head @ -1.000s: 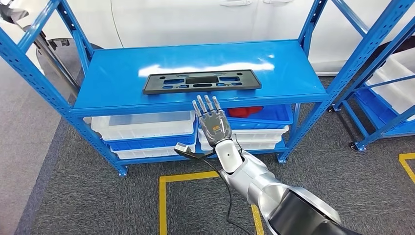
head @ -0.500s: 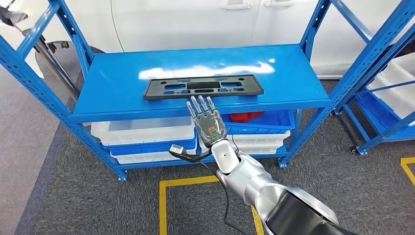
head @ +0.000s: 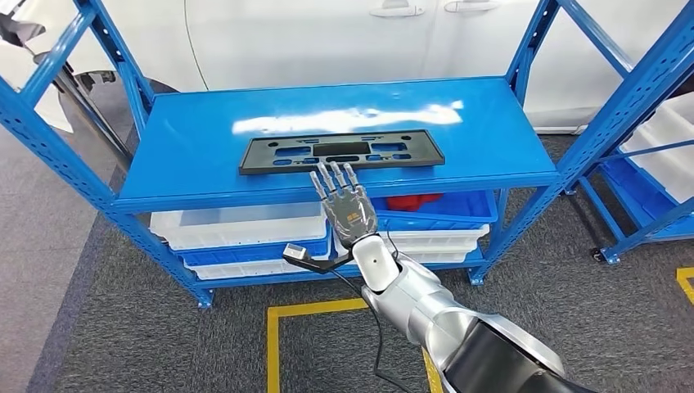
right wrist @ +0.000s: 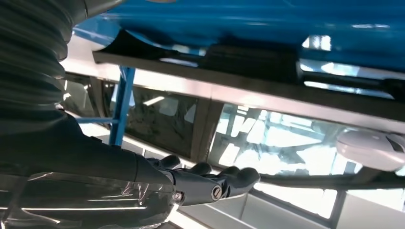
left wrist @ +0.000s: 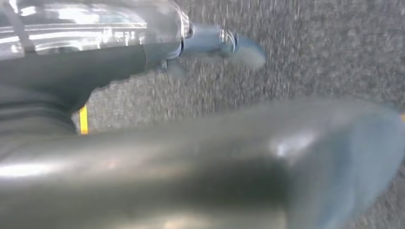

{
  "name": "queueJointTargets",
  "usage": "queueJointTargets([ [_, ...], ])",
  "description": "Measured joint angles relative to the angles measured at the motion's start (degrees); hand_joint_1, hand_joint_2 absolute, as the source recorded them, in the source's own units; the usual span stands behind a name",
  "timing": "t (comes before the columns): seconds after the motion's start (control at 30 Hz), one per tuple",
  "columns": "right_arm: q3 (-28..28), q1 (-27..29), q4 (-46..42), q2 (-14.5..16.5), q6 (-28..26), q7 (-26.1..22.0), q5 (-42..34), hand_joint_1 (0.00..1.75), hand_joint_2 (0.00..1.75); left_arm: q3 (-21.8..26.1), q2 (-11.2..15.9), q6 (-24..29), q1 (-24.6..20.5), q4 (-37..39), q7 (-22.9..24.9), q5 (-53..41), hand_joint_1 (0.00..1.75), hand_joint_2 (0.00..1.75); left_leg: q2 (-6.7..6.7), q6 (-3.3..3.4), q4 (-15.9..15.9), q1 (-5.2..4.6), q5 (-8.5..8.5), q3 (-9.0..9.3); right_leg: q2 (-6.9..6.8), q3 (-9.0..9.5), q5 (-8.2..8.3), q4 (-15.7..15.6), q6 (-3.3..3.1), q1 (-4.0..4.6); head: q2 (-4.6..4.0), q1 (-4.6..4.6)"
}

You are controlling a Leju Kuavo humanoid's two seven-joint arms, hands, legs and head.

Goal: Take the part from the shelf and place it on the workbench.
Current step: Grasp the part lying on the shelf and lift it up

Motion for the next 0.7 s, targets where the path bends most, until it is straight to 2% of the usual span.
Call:
queueJointTargets([
  [0.07, 0.00, -0.05, -0.01, 0.02, -0.02, -0.01, 0.00, 0.00, 1.75, 0.06, 0.00, 0.00, -0.01, 0.00, -0.05, 0.01, 0.00, 0.00, 0.11, -0.64, 0.73, 0.09, -0.65, -0.02, 0.05, 0.66, -0.17, -0.48, -0.59, -0.25, 0.00, 0.00],
  [0.1, 0.00, -0.12, -0.02, 0.06, -0.02, -0.01, 0.00, 0.00, 1.75, 0.08, -0.01, -0.01, -0.04, 0.00, -0.07, 0.00, 0.00, 0.00, 0.16, -0.94, 2.49, 0.14, -1.53, -0.74, 0.03, 1.10, -0.28, -0.73, -0.91, -0.39, 0.00, -0.01],
  [0.13, 0.00, -0.15, -0.02, 0.10, -0.03, -0.02, 0.00, 0.00, 1.75, 0.10, -0.02, -0.03, -0.04, 0.00, -0.08, 0.00, 0.00, 0.00, 0.19, -1.19, 5.45, 0.23, -2.81, -2.18, -0.03, 1.52, -0.47, -0.87, -1.18, -0.44, -0.01, -0.01],
  [0.2, 0.00, -0.04, 0.01, 0.15, -0.03, -0.06, 0.00, 0.00, 1.75, 0.13, -0.04, -0.12, 0.04, 0.00, -0.08, 0.01, 0.00, 0.00, 0.20, -1.59, 13.17, 0.31, -5.45, -6.57, -0.08, 2.08, -0.99, -0.89, -1.54, -0.36, -0.01, -0.01],
  [0.23, 0.00, 0.10, 0.02, 0.15, -0.03, -0.10, 0.00, 0.00, 1.75, 0.14, -0.04, -0.19, 0.16, 0.00, -0.07, 0.01, 0.00, 0.00, 0.20, -1.71, 15.74, 0.34, -5.70, -8.36, -0.05, 2.40, -1.29, -0.87, -1.56, -0.32, 0.00, -0.01],
  [0.27, 0.00, 0.24, 0.04, 0.15, -0.03, -0.14, 0.00, 0.00, 1.75, 0.15, -0.04, -0.25, 0.28, 0.00, -0.05, 0.01, 0.00, 0.00, 0.20, -1.76, 16.25, 0.35, -4.78, -9.21, -0.01, 2.80, -1.63, -0.85, -1.54, -0.31, 0.00, -0.01],
  [0.3, 0.00, 0.32, 0.05, 0.15, -0.03, -0.20, 0.00, 0.00, 1.75, 0.16, -0.04, -0.31, 0.36, 0.00, -0.03, 0.01, 0.00, 0.00, 0.20, -1.71, 14.44, 0.36, -2.76, -8.90, 0.04, 3.31, -2.00, -0.83, -1.46, -0.32, 0.00, -0.01],
  [0.37, 0.00, 0.35, 0.07, 0.15, -0.02, -0.31, 0.00, 0.00, 1.75, 0.18, -0.04, -0.34, 0.41, 0.02, -0.01, 0.01, 0.00, 0.00, 0.21, -1.35, 6.95, 0.31, 2.12, -6.07, 0.10, 4.39, -2.87, -0.80, -1.13, -0.28, -0.01, -0.01],
  [0.4, 0.00, 0.30, 0.07, 0.15, -0.02, -0.39, 0.00, 0.00, 1.75, 0.20, -0.04, -0.34, 0.40, 0.04, -0.01, 0.01, 0.00, 0.00, 0.21, -1.03, 3.50, 0.19, 3.39, -4.62, 0.13, 4.69, -3.25, -0.72, -0.87, -0.17, 0.00, 0.00],
  [0.43, 0.00, 0.27, 0.08, 0.15, -0.02, -0.48, 0.00, 0.00, 1.75, 0.21, -0.04, -0.32, 0.35, 0.07, -0.01, 0.00, 0.00, 0.00, 0.20, -0.65, 1.41, 0.07, 3.85, -3.72, 0.14, 4.79, -3.51, -0.71, -0.58, -0.07, 0.00, 0.00],
  [0.47, -0.01, 0.26, 0.08, 0.15, -0.02, -0.58, 0.00, 0.00, 1.75, 0.22, -0.04, -0.26, 0.33, 0.10, -0.01, -0.01, 0.00, 0.00, 0.18, -0.24, 0.61, -0.07, 3.48, -3.33, 0.14, 4.77, -3.68, -0.74, -0.27, 0.01, 0.00, 0.00],
  [0.57, -0.02, 0.22, 0.04, 0.30, -0.03, -0.92, 0.00, 0.00, 1.75, 0.27, -0.08, -0.02, 0.47, 0.11, -0.05, -0.02, 0.00, 0.00, 0.17, 0.81, 0.02, 0.15, 2.90, -2.87, 0.05, 4.73, -4.43, -0.34, 0.68, 0.04, 0.00, 0.00],
  [0.6, -0.02, 0.14, 0.03, 0.37, -0.03, -1.00, 0.00, 0.00, 1.75, 0.28, -0.09, 0.02, 0.51, 0.11, -0.08, -0.02, 0.00, 0.00, 0.18, 1.12, -0.20, 0.29, 2.77, -2.57, 0.01, 4.08, -5.24, 1.22, 0.97, 0.03, 0.00, 0.01],
  [0.63, -0.02, 0.10, 0.03, 0.40, -0.03, -1.05, 0.00, 0.00, 1.75, 0.30, -0.10, 0.04, 0.51, 0.11, -0.12, -0.02, 0.00, 0.00, 0.20, 1.40, -0.35, 0.40, 2.60, -2.25, -0.02, 2.63, -6.50, 4.09, 1.20, -0.03, 0.00, 0.01],
  [0.7, -0.01, 0.24, 0.12, 0.44, -0.03, -1.10, 0.00, 0.00, 1.75, 0.34, -0.07, 0.07, 0.47, 0.11, -0.21, -0.02, 0.00, 0.00, 0.19, 1.76, -0.36, 0.34, 2.09, -1.81, -0.05, -2.24, -9.27, 12.37, 1.44, -0.19, -0.01, 0.01],
])
